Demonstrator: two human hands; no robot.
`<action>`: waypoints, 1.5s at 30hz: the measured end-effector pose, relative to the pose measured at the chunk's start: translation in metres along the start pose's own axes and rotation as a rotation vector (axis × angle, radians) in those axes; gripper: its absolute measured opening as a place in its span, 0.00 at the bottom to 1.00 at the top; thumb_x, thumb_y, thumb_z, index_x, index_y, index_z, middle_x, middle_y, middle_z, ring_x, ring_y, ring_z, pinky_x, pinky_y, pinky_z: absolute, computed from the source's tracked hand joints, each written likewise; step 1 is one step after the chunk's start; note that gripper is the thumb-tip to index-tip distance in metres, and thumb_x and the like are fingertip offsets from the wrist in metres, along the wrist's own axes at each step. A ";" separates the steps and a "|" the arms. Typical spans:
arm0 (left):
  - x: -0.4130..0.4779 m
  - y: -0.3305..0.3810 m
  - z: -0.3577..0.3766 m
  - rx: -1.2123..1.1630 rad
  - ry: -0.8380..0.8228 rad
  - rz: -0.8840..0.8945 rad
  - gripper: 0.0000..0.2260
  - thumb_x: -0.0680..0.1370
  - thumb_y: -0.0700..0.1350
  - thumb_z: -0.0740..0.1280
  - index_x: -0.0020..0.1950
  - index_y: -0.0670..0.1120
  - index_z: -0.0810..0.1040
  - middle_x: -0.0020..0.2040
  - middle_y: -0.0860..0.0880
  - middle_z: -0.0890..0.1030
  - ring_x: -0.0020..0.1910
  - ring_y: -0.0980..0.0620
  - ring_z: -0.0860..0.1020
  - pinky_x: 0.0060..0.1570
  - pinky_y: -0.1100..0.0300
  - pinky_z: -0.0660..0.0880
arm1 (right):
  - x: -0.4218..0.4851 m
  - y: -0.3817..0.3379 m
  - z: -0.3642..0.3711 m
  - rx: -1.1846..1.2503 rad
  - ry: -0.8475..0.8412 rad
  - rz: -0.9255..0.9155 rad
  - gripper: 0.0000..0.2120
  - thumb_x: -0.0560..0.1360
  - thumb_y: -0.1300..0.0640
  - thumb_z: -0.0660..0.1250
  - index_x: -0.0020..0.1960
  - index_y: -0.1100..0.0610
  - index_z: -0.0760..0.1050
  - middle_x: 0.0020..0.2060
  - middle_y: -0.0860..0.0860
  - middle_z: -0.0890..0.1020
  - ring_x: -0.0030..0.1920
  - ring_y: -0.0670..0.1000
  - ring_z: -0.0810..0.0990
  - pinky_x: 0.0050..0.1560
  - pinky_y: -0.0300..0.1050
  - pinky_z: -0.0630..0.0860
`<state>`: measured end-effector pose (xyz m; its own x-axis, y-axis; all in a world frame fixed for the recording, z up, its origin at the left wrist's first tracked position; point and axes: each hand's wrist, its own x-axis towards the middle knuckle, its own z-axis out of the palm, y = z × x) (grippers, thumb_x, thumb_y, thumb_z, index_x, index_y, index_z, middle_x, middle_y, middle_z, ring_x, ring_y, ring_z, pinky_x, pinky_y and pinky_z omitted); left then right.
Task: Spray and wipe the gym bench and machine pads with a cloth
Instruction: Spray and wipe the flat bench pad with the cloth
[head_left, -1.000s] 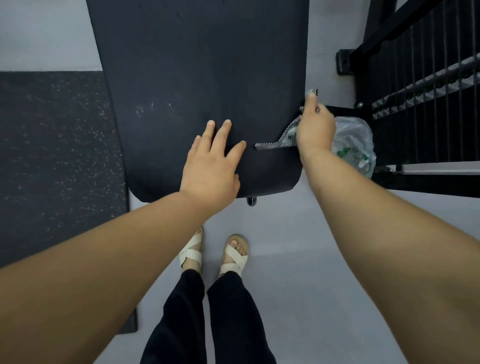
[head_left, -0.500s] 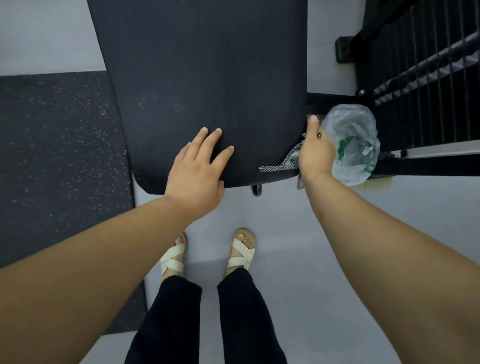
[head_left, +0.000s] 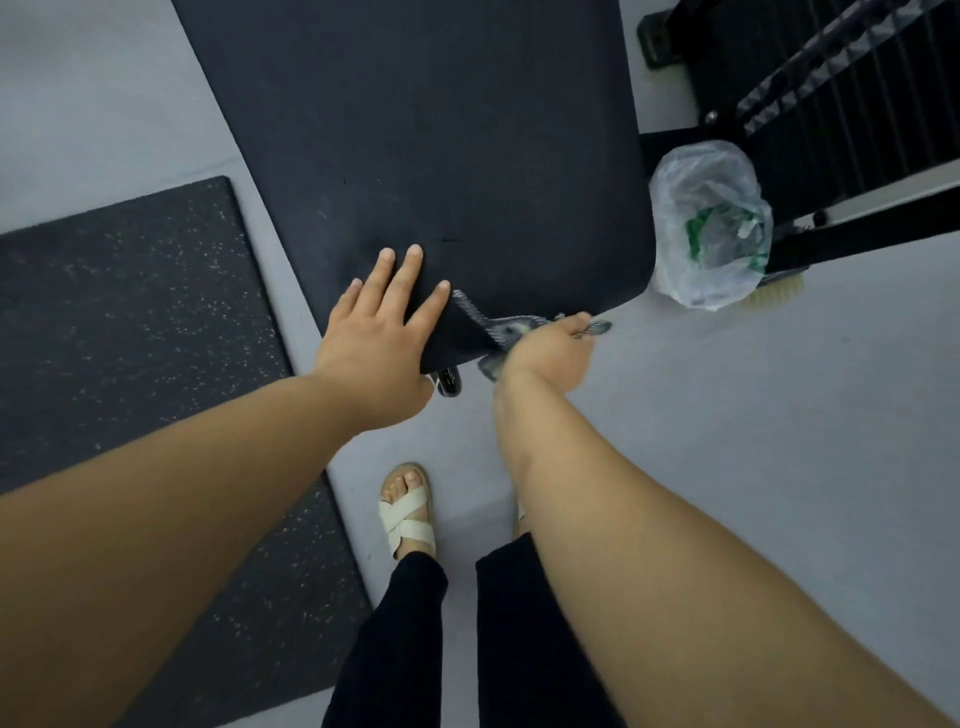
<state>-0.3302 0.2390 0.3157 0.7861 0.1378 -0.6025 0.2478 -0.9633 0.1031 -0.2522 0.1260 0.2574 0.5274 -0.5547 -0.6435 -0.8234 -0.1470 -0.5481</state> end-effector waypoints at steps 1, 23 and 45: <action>0.000 -0.002 -0.001 -0.016 0.002 0.011 0.36 0.76 0.51 0.61 0.77 0.52 0.42 0.76 0.45 0.34 0.75 0.44 0.35 0.73 0.50 0.43 | -0.019 0.013 0.007 0.016 -0.032 0.038 0.20 0.82 0.49 0.49 0.60 0.60 0.73 0.55 0.55 0.80 0.56 0.57 0.77 0.47 0.42 0.66; -0.015 -0.039 0.021 -0.362 0.312 0.135 0.25 0.71 0.38 0.57 0.68 0.42 0.73 0.73 0.45 0.66 0.74 0.44 0.60 0.70 0.52 0.59 | -0.092 0.070 0.043 0.268 -0.208 0.322 0.22 0.81 0.46 0.49 0.54 0.58 0.77 0.55 0.56 0.80 0.53 0.59 0.78 0.59 0.55 0.74; -0.039 -0.039 0.024 -0.768 0.420 -0.293 0.21 0.77 0.37 0.58 0.70 0.48 0.68 0.70 0.52 0.67 0.66 0.51 0.67 0.61 0.61 0.64 | -0.075 0.024 -0.049 -0.323 -0.761 -0.138 0.15 0.80 0.48 0.58 0.43 0.56 0.77 0.41 0.53 0.83 0.44 0.52 0.82 0.49 0.48 0.78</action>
<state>-0.3840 0.2657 0.3166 0.7361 0.5691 -0.3664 0.6592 -0.4799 0.5789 -0.3219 0.1242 0.3183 0.5298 0.1729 -0.8303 -0.6997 -0.4643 -0.5431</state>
